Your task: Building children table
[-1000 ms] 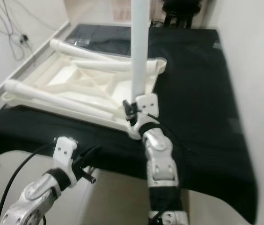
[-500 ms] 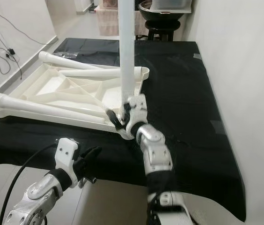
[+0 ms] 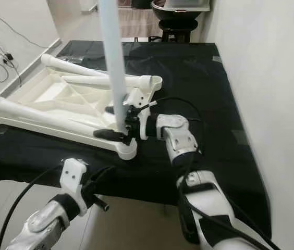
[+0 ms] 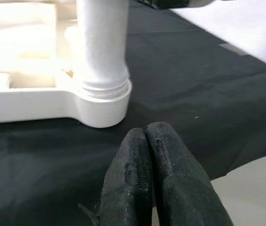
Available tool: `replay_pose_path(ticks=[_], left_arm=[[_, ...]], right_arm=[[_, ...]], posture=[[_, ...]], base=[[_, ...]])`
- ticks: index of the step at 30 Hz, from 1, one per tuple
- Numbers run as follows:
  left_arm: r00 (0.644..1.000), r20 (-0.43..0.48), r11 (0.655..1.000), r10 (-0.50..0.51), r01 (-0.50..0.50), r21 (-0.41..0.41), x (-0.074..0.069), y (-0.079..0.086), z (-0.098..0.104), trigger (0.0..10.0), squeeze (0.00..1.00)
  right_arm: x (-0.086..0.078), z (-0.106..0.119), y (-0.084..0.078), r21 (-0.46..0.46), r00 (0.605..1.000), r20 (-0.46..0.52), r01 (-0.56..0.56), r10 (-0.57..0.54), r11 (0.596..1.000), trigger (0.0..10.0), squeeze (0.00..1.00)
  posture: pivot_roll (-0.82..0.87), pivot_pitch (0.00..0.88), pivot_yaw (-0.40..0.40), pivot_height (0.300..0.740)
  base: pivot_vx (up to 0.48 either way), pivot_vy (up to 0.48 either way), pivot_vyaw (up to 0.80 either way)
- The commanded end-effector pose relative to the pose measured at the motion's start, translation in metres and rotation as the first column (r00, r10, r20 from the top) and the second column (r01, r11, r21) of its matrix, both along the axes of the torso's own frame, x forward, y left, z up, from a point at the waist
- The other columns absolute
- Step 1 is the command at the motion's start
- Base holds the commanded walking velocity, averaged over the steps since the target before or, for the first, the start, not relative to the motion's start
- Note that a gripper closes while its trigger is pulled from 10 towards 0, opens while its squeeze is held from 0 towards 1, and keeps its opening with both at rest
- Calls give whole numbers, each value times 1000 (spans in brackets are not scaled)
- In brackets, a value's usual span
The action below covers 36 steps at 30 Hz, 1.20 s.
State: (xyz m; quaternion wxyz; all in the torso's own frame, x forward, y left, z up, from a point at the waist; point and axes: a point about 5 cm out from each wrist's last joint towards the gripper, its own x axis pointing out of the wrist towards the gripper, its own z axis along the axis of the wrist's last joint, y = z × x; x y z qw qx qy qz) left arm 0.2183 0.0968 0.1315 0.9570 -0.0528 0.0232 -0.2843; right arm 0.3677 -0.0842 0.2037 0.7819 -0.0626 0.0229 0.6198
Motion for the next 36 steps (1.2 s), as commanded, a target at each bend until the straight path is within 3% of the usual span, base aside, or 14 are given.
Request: replay_pose_path(ticks=[1, 2, 10, 16, 17, 19, 21, 22, 23, 32, 33, 34, 35, 36], left_arm=[[1000, -16, 1000, -6, 6, -1, -4, -1, 0, 10000, 0], [1000, -19, 1000, -8, 8, -3, -8, -1, 0, 10000, 0], [1000, -25, 1000, -7, 7, -6, -12, -1, 1, 10000, 0], [1000, -26, 1000, 1, -1, 1, -4, 0, 0, 10000, 0], [1000, -25, 1000, 3, -3, 3, -2, 0, -1, 10000, 0], [1000, -25, 1000, 3, -3, 3, -2, 0, -1, 10000, 0], [1000, -24, 1000, 7, -7, 8, 1, 2, -2, 10000, 0], [1000, -21, 1000, 9, -9, 17, 4, 3, -3, 10000, 0], [1000, -20, 1000, 11, -10, 23, 7, 4, -3, 10000, 0], [1000, -22, 1000, 19, -19, 21, 16, 6, -7, 10000, 0], [1000, -20, 999, 22, -21, 23, 18, 6, -7, 10000, 0], [1000, -20, 999, 22, -21, 23, 18, 6, -7, 10000, 0], [1000, -17, 999, 26, -26, 24, 19, 6, -7, 10000, 0], [999, -15, 999, 29, -28, 25, 20, 6, -7, 10000, 0]], right_arm=[[0, -1, 5, -1, 999, -35, -30, 30, 1000, 5686, 0], [3, -1, 4, 9, 998, -61, -20, 20, 1000, 0, 0], [8, -1, -6, 18, 998, -68, 16, -15, 1000, 0, 0], [9, -17, -26, 28, 974, 10, 227, -227, 973, 0, 0], [10, -24, -23, 92, 891, 26, 449, -453, 889, 0, 0], [10, -24, -23, 92, 891, 26, 449, -453, 889, 0, 0], [-9, -51, -20, 86, 672, -75, 741, -737, 666, 0, 0], [-31, -66, -13, 47, 595, -75, 804, -800, 593, 0, 0], [-46, -74, -8, 24, 571, -68, 821, -818, 571, 0, 0], [-26, -68, -2, 39, 615, -10, 788, -788, 615, 0, 0], [-23, -69, -2, 27, 619, -5, 785, -785, 619, 6784, 0], [-23, -69, -2, 27, 619, -5, 785, -785, 619, 6784, 0], [-19, -67, -1, 33, 653, -1, 757, -757, 653, 10000, 0], [-17, -63, 0, 44, 673, 4, 739, -740, 672, 10000, 0]], posture=[[66, 172, 40, 740], [73, 185, 41, 740], [69, 188, 36, 740], [28, 153, 26, 740], [11, 142, 14, 740], [11, 142, 14, 740], [14, 133, 15, 740], [17, 130, 36, 740], [17, 130, 36, 740], [-10, 75, 27, 740], [-14, 70, 28, 740], [-14, 70, 28, 740], [-15, 67, 29, 740], [-14, 67, 30, 740]], base=[[0, 0, 0], [0, 0, 0], [0, 0, 0], [0, 0, 0], [0, 0, 0], [0, 0, 0], [0, 0, 0], [0, 0, 0], [0, 0, 0], [0, 0, 0], [0, 0, 0], [0, 0, 0], [0, 0, 0], [0, 0, 0]])
